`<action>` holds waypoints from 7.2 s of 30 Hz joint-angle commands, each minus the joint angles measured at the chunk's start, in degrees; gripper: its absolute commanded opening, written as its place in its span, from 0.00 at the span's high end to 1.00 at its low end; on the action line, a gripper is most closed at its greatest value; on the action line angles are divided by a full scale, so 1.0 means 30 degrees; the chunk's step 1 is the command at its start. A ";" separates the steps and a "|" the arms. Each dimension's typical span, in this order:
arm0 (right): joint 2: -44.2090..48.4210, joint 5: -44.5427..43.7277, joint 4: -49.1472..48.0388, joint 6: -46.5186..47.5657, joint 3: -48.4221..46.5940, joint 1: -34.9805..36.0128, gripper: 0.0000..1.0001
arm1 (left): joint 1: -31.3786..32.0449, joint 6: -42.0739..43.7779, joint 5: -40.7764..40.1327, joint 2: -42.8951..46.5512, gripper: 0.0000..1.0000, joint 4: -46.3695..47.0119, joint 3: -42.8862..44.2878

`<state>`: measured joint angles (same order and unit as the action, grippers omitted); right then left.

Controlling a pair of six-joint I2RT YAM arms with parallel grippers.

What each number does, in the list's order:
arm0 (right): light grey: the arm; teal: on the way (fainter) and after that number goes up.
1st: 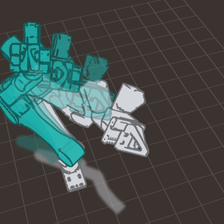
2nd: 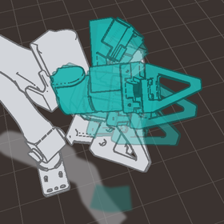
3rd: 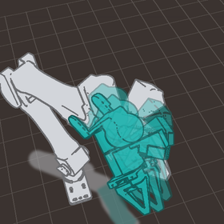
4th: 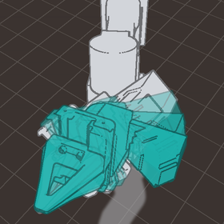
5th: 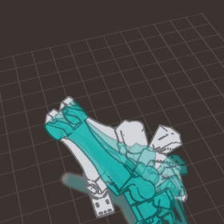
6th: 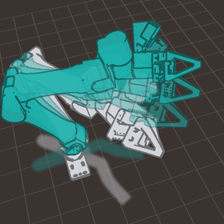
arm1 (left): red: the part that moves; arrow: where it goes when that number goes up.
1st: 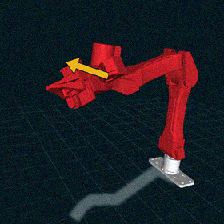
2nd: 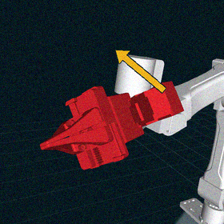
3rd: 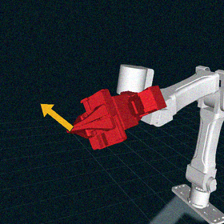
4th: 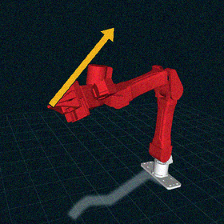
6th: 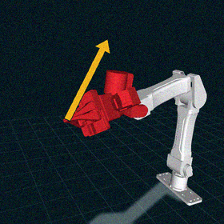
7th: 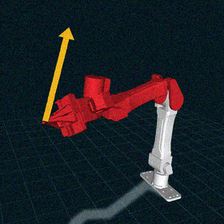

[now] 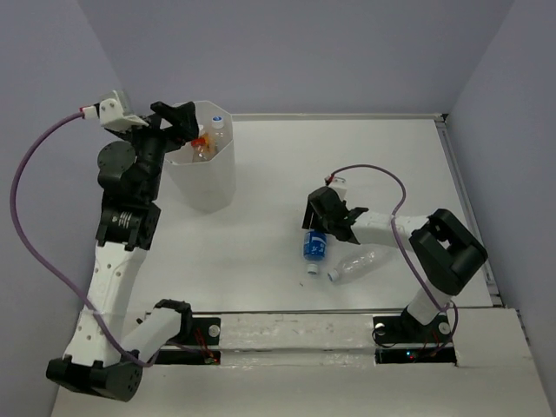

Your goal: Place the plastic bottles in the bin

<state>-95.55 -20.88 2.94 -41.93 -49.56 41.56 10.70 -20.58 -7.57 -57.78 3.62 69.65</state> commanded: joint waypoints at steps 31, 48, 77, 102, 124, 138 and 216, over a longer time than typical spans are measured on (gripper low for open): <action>-0.9157 0.0571 -1.4168 1.3157 -2.7557 0.3461 0.49 | 0.3347 -0.3453 -0.2303 1.3986 0.01 -0.8588 -0.9418; -1.6142 0.4907 -1.2556 1.1811 -3.4019 0.3637 0.10 | 0.4109 -0.3395 -0.2720 1.4865 0.01 -0.8120 -0.9827; 1.7733 -0.5694 -0.1984 0.7216 0.0108 -0.1247 0.00 | 1.3483 -0.1444 0.3153 0.3626 0.01 0.2133 -0.7788; 2.9529 -0.5491 0.7574 0.5046 0.0082 -0.1432 0.06 | 2.0897 0.8352 0.1208 -2.2452 0.01 -0.3344 1.0502; 2.9389 -0.5841 0.7754 0.4046 0.0786 -0.1432 0.08 | 1.6747 0.7188 -0.2137 -1.3309 0.47 0.1839 0.4502; 2.5465 0.0188 0.2626 0.4544 0.4419 -0.1432 0.05 | 0.4563 0.3431 -0.1986 -0.5642 0.47 0.4944 0.6490; 2.9355 0.4770 0.4293 0.5422 -0.0677 -0.1432 0.00 | 0.4695 -0.1108 0.3142 1.0610 0.01 0.0058 -0.3845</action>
<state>-13.45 -4.49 14.28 -28.14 -47.94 37.19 24.71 -18.94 -0.47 -31.07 13.80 64.88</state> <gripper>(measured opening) 0.994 0.989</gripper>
